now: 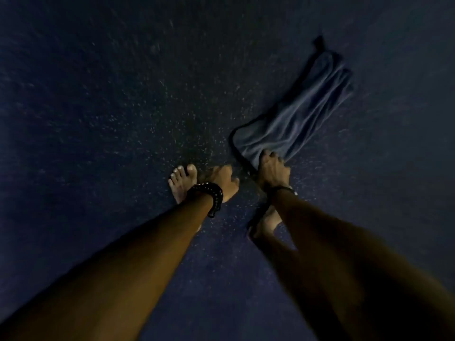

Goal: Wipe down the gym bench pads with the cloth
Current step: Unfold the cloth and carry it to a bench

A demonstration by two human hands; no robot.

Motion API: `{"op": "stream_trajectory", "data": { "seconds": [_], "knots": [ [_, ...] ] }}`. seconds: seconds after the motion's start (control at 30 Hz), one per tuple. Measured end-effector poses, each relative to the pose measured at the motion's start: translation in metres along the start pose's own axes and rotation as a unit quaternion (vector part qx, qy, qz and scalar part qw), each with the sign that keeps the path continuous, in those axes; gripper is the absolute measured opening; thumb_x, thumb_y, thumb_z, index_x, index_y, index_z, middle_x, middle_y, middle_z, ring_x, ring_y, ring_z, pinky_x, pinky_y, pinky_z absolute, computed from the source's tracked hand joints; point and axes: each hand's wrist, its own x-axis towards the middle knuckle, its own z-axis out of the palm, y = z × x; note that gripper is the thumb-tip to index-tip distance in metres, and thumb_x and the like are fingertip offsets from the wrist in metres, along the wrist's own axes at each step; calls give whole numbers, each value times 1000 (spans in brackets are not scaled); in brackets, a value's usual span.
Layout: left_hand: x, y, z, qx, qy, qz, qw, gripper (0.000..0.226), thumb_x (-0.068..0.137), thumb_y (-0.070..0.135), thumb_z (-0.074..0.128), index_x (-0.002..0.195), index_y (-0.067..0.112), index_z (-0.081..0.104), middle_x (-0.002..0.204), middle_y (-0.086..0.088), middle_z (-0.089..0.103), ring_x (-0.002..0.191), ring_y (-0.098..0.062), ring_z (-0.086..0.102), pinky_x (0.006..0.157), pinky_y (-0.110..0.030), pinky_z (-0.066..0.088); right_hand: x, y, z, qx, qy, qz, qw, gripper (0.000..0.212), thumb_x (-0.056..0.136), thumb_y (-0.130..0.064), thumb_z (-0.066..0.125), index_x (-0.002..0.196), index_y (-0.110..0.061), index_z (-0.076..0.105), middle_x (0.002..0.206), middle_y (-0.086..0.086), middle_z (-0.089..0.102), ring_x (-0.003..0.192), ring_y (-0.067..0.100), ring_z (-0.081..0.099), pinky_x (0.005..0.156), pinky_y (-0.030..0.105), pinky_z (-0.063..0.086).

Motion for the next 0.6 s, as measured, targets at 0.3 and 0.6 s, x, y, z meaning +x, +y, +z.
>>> {"op": "stream_trajectory", "data": {
  "seconds": [0.3, 0.6],
  "knots": [
    [7, -3, 6, 11, -13, -13, 1000, 39, 99, 31, 51, 134, 14, 48, 135, -11, 53, 124, -32, 50, 102, -40, 40, 27, 15, 19, 50, -23, -35, 998, 26, 102, -12, 47, 127, -7, 54, 124, 16, 60, 102, 29, 60, 84, 36, 51],
    [-217, 74, -111, 72, 112, 113, 985, 82, 89, 34, 65, 154, 23, 15, 152, -7, 26, 131, -33, 40, 107, -47, 36, -189, 2, -210, 183, 38, -154, 970, 24, 80, 5, 57, 102, -5, 56, 112, 16, 53, 91, 24, 51, 71, 24, 34]
  ]
}}
